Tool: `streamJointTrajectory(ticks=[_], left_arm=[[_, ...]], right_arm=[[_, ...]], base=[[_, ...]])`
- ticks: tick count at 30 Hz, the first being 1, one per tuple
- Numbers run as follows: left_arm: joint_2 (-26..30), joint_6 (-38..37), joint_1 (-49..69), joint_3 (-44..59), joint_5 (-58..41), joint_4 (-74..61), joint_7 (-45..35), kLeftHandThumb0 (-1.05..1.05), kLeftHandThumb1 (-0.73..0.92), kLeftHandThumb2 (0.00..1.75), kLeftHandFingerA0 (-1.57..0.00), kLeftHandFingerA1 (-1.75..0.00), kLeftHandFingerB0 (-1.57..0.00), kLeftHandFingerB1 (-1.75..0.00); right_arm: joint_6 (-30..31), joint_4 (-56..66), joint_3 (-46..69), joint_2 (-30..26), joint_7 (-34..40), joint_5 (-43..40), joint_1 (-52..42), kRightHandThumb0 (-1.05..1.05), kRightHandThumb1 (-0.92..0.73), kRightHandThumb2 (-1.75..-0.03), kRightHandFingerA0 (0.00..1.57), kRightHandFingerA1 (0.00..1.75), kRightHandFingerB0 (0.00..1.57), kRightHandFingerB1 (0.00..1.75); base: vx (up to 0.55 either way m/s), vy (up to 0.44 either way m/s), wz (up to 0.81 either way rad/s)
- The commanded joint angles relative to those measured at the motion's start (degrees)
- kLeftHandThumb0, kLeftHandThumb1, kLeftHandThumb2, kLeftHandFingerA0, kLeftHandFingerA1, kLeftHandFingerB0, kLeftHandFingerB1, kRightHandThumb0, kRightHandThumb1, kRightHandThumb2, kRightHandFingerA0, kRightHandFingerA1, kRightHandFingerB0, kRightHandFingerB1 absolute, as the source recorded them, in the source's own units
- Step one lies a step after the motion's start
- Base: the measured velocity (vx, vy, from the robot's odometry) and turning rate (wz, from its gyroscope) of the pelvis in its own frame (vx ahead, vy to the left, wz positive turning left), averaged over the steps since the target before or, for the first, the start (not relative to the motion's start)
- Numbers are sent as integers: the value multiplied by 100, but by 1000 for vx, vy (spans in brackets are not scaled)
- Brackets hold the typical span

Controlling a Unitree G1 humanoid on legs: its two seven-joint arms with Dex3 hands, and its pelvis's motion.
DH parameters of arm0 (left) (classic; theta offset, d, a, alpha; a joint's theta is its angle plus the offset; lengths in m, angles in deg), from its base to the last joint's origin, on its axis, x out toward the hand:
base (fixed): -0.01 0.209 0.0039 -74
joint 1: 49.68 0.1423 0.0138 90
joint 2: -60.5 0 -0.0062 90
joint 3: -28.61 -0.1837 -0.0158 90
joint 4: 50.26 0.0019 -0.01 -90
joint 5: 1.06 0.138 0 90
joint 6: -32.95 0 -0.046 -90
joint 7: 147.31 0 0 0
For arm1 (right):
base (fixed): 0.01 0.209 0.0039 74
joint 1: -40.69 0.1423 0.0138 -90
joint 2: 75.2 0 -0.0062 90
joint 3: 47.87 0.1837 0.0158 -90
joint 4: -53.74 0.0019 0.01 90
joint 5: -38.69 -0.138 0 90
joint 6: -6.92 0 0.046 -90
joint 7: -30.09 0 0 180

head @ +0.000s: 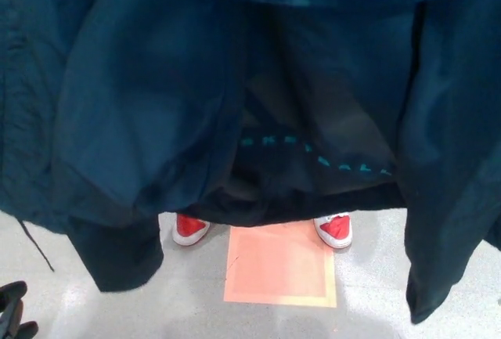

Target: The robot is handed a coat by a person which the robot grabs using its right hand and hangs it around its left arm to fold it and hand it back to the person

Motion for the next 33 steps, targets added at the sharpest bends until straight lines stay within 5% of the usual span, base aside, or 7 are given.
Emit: streamJointTrajectory(ticks=[1, 12, 14, 18, 19, 23, 33], left_arm=[[48, -31, 102, -46, -76, -41, -123, -65, 85, 65, -32, -38, -24, -34], [-40, -2, 191, 139, -298, -91, -156, -64, 81, 64, -36, -40, -28, -35], [-49, 96, 143, 161, -320, -52, -50, -62, 64, 101, -33, -55, -16, -45], [-76, 70, 156, 173, -368, -53, -158, -61, 64, 102, -33, -55, -15, -45], [-68, 31, 181, 170, -373, -60, -235, -66, 80, 64, -36, -40, -29, -35], [-61, -114, 245, 29, -210, -107, -183, -70, 69, 103, -33, -53, -18, -44], [-105, -279, 320, -16, -231, -309, -335, -67, 82, 66, -43, -42, -34, -36]], right_arm=[[-510, -151, -114, 209, 5, 768, -293, -89, -59, -100, 0, 19, 9, 18], [-975, -760, -102, 358, 780, 1645, -611, -87, -54, -90, 7, 28, 11, 26], [-1010, -791, -240, 365, 872, 1935, -609, -91, -61, -69, 8, 26, 13, 25], [-874, -782, -144, 413, 1708, 2204, -952, -76, -67, -61, 100, 51, 73, 43], [-919, -653, -39, 375, 2145, 2264, -1137, -68, -77, -64, 114, 53, 50, 36], [-1221, -178, 389, 166, 3500, 2345, -1749, -41, -92, -68, 83, 57, 47, 37], [-1786, -308, 1184, 207, 5786, 2431, -2035, -35, -89, -67, 80, 85, 70, 62]], base=[[0, 0, 0], [0, 0, 0], [0, 0, 0], [0, 0, 0], [0, 0, 0], [0, 0, 0], [0, 0, 0]])
